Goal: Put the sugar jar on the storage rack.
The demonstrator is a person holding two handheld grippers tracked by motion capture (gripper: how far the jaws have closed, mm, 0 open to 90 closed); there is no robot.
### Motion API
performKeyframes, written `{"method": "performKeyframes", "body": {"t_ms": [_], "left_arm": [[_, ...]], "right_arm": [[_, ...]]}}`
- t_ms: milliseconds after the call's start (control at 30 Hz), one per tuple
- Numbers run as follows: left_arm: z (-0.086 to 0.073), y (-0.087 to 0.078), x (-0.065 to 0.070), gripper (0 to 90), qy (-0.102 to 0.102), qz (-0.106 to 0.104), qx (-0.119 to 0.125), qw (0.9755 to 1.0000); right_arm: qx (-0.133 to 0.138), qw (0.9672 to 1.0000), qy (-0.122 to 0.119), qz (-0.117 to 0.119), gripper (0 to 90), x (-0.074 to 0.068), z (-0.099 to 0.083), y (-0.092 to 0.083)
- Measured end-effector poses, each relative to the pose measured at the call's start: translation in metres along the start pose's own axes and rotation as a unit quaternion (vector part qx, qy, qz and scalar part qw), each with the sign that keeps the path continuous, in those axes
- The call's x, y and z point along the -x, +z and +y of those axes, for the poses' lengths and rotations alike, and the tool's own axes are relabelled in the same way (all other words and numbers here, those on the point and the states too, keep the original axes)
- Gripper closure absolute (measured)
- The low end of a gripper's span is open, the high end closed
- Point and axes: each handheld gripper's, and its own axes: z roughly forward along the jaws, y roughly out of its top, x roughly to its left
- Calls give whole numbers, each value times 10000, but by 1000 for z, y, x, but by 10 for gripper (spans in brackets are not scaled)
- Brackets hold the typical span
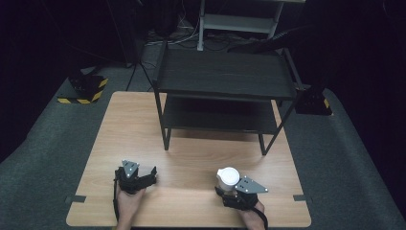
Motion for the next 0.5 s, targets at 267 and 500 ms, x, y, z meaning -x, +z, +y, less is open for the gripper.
{"method": "performKeyframes", "body": {"t_ms": [267,500], "left_arm": [[0,0,0,18,6,0,-6,10000],[0,0,0,18,10,3,-8,10000]], "right_arm": [[-55,9998,-199,-54,301,-3,5,-1],[7,9998,-200,-54,302,4,19,-6]]}}
